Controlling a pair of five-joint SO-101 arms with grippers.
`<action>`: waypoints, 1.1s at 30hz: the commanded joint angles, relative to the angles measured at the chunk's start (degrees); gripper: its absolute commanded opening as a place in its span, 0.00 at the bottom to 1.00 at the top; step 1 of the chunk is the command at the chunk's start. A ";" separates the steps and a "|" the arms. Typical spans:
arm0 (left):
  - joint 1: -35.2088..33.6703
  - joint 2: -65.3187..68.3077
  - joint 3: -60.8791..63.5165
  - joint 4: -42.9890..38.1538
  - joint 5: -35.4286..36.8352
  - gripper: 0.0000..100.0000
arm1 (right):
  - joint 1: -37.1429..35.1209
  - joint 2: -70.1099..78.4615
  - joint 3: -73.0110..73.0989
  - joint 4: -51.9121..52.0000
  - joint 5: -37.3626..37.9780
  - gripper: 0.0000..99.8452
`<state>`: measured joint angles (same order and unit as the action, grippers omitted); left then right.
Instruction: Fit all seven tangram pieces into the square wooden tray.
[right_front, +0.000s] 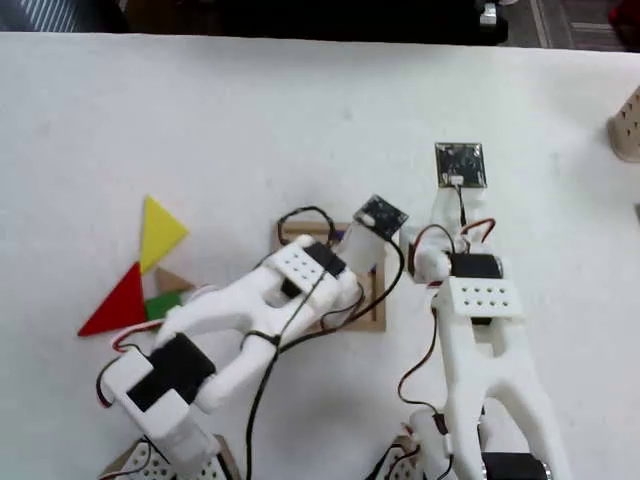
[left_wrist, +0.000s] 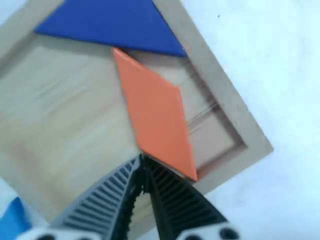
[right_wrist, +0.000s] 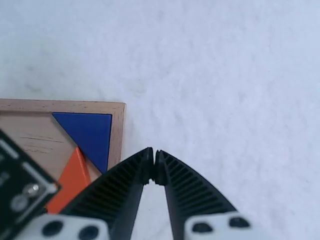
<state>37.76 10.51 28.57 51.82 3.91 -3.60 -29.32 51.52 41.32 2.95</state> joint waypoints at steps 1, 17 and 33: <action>3.47 0.22 -0.79 0.44 0.35 0.02 | 0.13 -2.07 -2.81 -1.10 0.79 0.02; 8.75 -4.09 3.87 -7.21 0.44 0.02 | 0.13 -2.07 -2.73 -2.59 0.79 0.02; -3.21 -22.02 12.75 -12.04 0.70 0.02 | 0.04 -1.98 -2.20 -2.77 0.79 0.02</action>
<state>40.48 -5.05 39.12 45.85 4.35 -3.96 -29.32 51.52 40.35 2.95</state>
